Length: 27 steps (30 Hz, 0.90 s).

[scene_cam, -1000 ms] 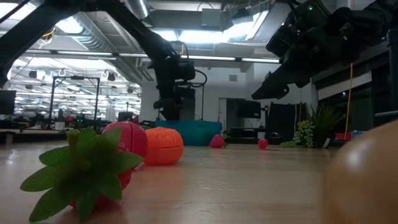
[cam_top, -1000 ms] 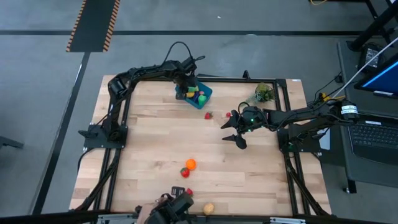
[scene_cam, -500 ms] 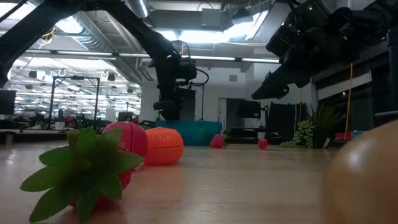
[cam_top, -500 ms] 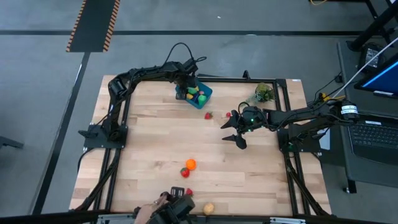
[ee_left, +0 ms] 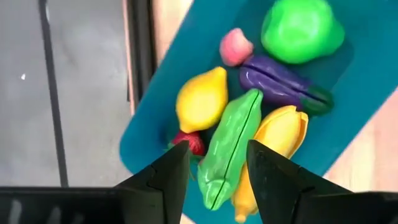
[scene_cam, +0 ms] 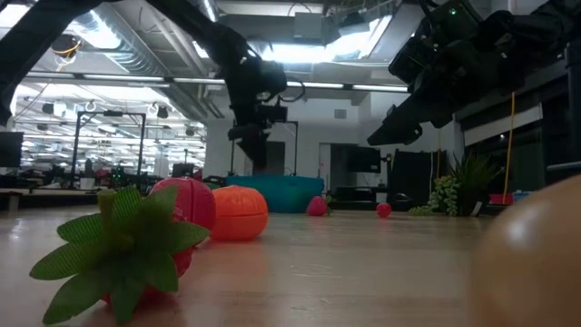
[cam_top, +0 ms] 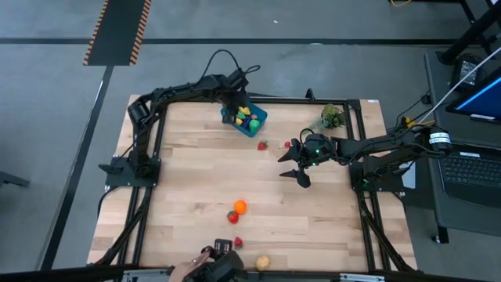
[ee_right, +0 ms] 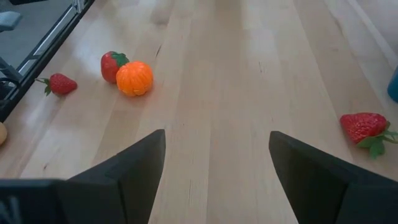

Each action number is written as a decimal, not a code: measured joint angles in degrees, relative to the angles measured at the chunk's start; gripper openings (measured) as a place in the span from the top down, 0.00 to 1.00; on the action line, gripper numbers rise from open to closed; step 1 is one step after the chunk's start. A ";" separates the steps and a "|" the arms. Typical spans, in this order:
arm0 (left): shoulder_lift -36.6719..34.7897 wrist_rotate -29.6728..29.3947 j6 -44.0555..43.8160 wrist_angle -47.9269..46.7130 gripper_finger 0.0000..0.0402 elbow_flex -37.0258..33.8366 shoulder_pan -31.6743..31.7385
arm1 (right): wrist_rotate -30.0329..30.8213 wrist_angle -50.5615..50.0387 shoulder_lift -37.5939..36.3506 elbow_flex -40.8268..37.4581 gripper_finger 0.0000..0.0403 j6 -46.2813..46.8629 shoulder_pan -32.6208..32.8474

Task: Pick and placing Produce into tupperware
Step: Put the red cherry into the blue bin

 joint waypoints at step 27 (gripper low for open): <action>-41.48 37.90 -18.91 16.35 0.69 -34.48 0.19 | 0.00 2.16 -0.01 0.02 0.28 0.02 0.00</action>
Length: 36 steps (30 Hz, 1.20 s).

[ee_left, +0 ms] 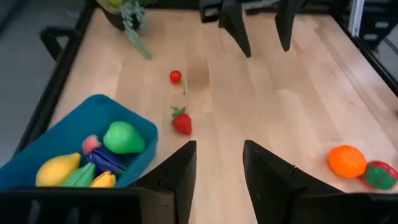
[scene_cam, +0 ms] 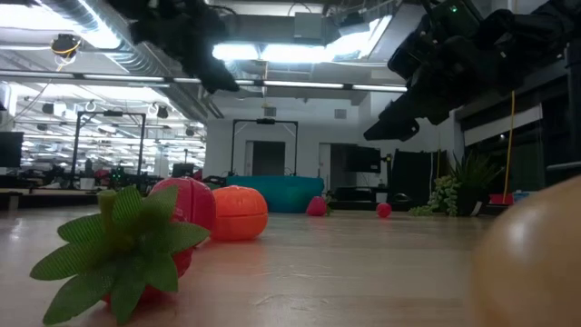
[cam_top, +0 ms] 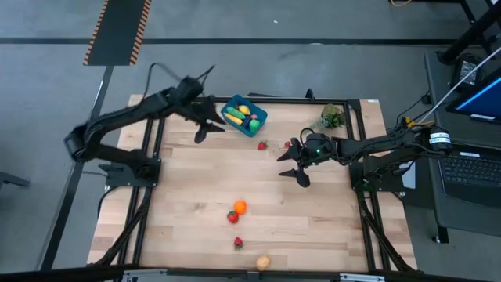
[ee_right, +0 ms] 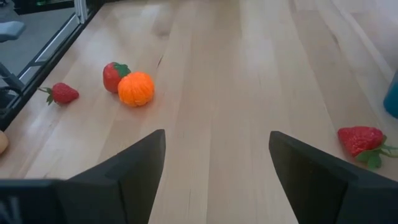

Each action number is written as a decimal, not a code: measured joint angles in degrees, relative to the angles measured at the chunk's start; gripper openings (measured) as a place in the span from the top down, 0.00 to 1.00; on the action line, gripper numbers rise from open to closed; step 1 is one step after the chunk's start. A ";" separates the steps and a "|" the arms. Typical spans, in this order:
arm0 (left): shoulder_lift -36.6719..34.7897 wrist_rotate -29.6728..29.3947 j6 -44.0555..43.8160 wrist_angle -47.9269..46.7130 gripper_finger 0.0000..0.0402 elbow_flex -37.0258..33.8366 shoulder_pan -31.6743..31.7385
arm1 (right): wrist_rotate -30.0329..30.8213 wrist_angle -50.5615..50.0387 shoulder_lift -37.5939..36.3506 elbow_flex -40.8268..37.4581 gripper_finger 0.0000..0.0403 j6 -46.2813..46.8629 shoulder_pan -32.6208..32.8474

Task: Pick and placing Produce into tupperware
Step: Put the red cherry into the blue bin

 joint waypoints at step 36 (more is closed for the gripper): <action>-59.43 -41.00 -25.91 21.82 0.69 -47.72 -27.00 | 11.13 -50.86 -0.03 28.46 0.28 -6.51 -0.18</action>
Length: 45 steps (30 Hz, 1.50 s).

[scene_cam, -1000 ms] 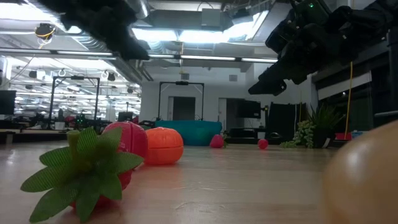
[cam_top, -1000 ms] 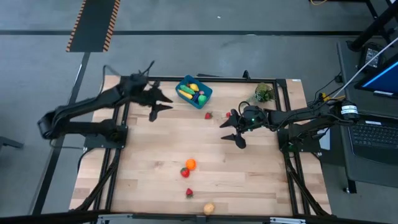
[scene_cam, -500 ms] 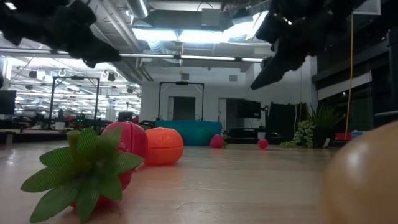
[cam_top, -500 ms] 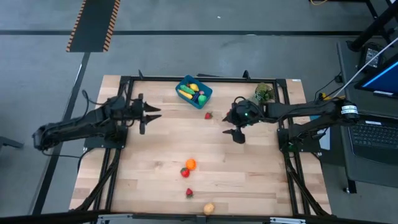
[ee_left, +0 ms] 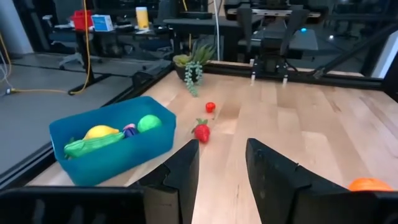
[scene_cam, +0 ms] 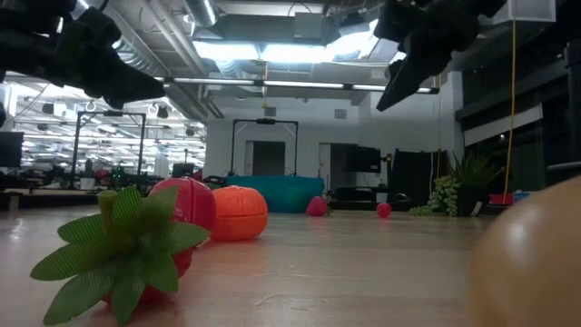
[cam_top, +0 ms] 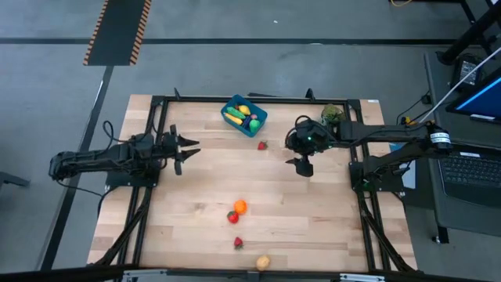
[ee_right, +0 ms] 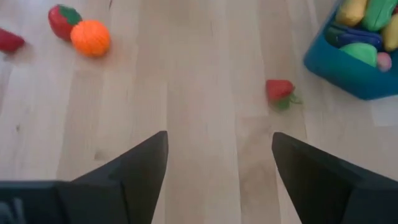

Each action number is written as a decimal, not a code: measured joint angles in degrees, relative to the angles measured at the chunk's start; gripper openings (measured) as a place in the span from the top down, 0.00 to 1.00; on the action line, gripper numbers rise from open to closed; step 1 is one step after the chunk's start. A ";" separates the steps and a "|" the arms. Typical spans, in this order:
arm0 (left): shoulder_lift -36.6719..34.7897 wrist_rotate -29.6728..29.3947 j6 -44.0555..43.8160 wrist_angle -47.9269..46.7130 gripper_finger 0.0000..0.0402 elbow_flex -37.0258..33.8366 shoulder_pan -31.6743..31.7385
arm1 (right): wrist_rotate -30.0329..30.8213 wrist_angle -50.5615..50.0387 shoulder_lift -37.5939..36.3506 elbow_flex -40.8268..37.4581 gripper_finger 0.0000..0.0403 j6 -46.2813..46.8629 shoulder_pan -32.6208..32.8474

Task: Pick and placing Produce into tupperware
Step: Put the red cherry into the blue bin

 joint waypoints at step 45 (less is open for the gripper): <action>-0.02 -14.32 -0.04 6.86 0.69 -6.95 -13.63 | -2.62 3.33 23.59 -0.04 0.28 -21.93 -17.46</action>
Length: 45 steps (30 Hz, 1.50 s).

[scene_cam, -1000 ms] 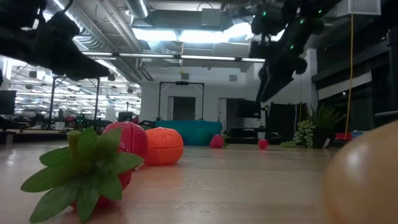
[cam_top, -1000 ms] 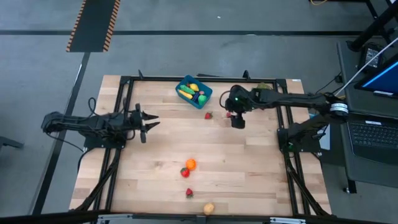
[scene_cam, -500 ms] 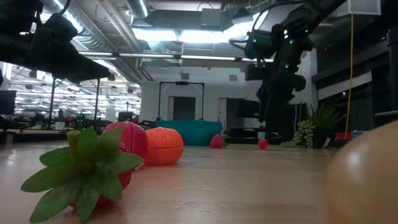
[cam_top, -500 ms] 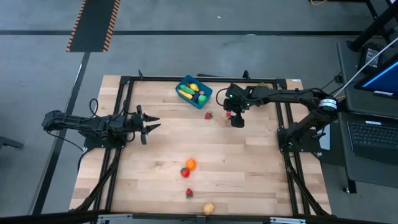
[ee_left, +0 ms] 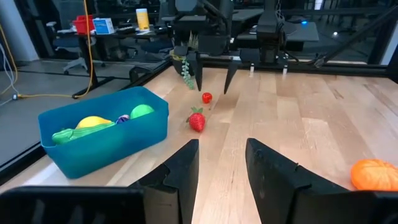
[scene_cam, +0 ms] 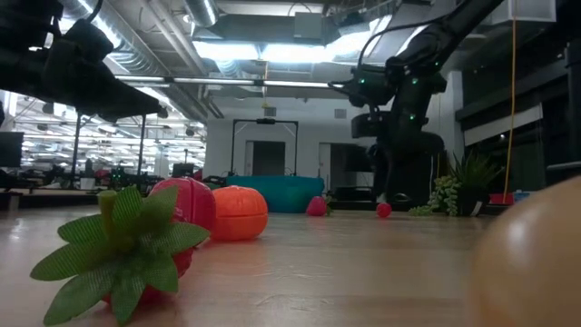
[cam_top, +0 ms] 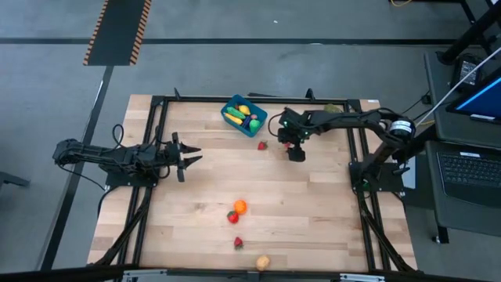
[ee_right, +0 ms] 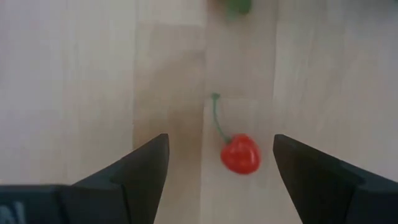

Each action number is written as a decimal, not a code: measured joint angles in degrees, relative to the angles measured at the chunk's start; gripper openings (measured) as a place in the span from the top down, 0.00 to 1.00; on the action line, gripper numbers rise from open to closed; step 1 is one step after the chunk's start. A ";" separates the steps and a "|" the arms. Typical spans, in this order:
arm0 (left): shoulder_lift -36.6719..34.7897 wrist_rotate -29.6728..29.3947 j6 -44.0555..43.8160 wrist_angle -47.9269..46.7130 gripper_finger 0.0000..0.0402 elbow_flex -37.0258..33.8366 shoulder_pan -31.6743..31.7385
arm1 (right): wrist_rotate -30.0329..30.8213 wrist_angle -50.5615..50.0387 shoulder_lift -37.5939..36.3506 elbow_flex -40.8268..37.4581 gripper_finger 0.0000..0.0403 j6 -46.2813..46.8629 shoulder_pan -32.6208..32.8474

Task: Pick and placing Produce into tupperware
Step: Put the red cherry into the blue bin

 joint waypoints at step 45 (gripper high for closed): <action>0.02 0.01 0.04 -0.24 0.69 0.02 0.00 | 0.37 2.73 5.87 -0.02 0.30 0.29 -2.23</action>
